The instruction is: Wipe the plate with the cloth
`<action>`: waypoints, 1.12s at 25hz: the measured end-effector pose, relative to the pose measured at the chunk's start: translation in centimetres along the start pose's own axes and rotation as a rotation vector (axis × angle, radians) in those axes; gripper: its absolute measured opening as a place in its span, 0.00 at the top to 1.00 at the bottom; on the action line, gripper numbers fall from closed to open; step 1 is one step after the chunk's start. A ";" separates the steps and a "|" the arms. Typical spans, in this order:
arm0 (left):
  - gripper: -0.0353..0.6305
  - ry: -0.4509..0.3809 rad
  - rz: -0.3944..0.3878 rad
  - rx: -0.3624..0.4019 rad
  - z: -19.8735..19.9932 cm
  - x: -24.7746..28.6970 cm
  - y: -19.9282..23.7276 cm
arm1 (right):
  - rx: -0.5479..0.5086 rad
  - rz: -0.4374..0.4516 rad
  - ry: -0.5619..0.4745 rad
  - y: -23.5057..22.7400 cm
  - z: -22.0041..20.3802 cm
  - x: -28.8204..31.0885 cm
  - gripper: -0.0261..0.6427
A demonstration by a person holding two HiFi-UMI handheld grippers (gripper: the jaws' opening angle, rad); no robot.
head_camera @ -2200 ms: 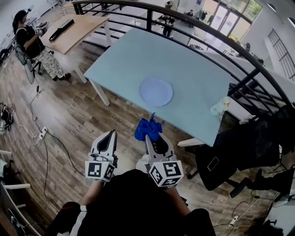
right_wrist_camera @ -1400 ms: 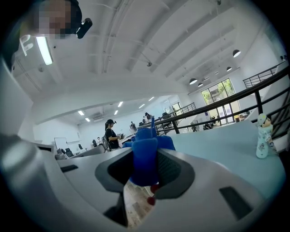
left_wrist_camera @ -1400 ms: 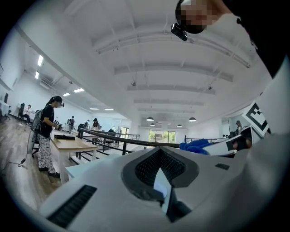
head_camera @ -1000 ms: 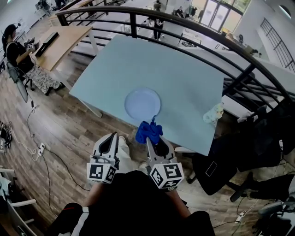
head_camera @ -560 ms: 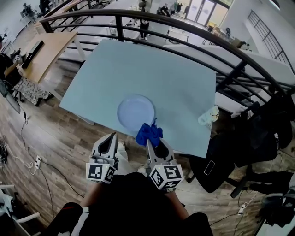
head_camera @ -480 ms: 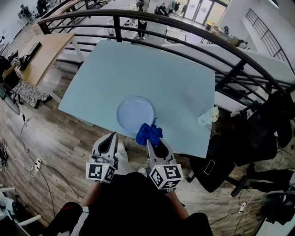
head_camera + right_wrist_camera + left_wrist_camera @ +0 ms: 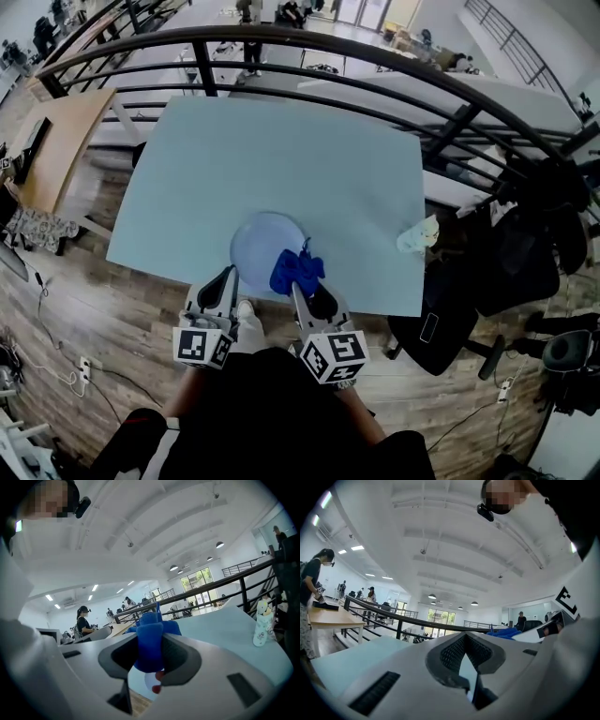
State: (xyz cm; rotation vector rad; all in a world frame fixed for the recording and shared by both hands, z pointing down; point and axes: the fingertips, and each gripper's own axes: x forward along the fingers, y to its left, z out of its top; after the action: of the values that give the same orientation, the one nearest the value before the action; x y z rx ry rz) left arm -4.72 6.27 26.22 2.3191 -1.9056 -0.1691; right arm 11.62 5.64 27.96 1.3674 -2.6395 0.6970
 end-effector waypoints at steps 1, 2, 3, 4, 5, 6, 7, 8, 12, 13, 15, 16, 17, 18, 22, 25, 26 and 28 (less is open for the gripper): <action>0.94 0.003 -0.012 -0.002 0.0 0.6 0.2 | 0.002 -0.011 0.000 -0.1 0.1 0.4 0.78; 0.94 0.006 -0.024 -0.004 0.0 1.1 0.5 | 0.003 -0.022 -0.001 -0.2 0.2 0.9 0.78; 0.94 0.009 -0.037 -0.005 0.0 1.6 0.9 | 0.005 -0.034 -0.003 -0.2 0.3 1.4 0.78; 0.95 0.011 -0.051 -0.005 0.0 2.0 1.3 | 0.006 -0.045 -0.006 -0.1 0.4 1.8 0.78; 0.94 0.013 -0.066 -0.004 0.0 2.5 1.6 | 0.008 -0.057 -0.010 0.0 0.5 2.3 0.78; 0.94 0.013 -0.082 -0.004 0.1 3.0 2.0 | 0.010 -0.069 -0.014 0.1 0.7 2.7 0.78; 0.94 0.013 -0.097 -0.003 0.3 3.6 2.4 | 0.012 -0.080 -0.019 0.1 0.8 3.2 0.78; 0.94 0.013 -0.112 -0.002 0.3 4.1 2.7 | 0.013 -0.091 -0.023 0.2 0.9 3.6 0.78; 0.94 0.014 -0.167 0.004 0.4 5.8 4.2 | 0.016 -0.126 -0.040 0.9 0.9 5.6 0.78; 0.94 0.013 -0.181 0.008 0.5 6.2 4.6 | 0.015 -0.134 -0.047 1.1 1.0 6.1 0.78; 0.94 0.012 -0.210 0.015 0.7 6.9 5.3 | 0.015 -0.152 -0.057 1.5 1.2 7.0 0.78; 0.94 0.013 -0.222 0.015 0.7 7.3 5.6 | 0.015 -0.161 -0.060 1.6 1.2 7.4 0.78; 0.94 0.014 -0.232 0.013 0.8 7.6 5.9 | 0.015 -0.169 -0.062 1.7 1.2 7.8 0.78; 0.94 0.016 -0.242 0.012 0.8 7.9 6.1 | 0.015 -0.177 -0.063 1.8 1.2 8.1 0.78; 0.94 0.023 -0.284 0.019 0.2 8.9 7.1 | 0.014 -0.200 -0.056 2.3 0.7 9.4 0.78; 0.94 0.039 -0.294 0.005 -0.6 9.5 8.0 | 0.017 -0.209 -0.039 2.5 0.0 10.5 0.78; 0.94 0.046 -0.294 0.001 -0.9 9.5 8.3 | 0.019 -0.211 -0.031 2.6 -0.2 10.8 0.78; 0.94 0.063 -0.294 -0.006 -1.4 9.5 8.7 | 0.024 -0.212 -0.015 2.7 -0.8 11.3 0.78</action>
State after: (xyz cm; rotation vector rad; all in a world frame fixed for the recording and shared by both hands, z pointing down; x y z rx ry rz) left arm -11.02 -4.69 29.13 2.5570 -1.5252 -0.1289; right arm 2.63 -1.19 30.93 1.6333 -2.4546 0.6952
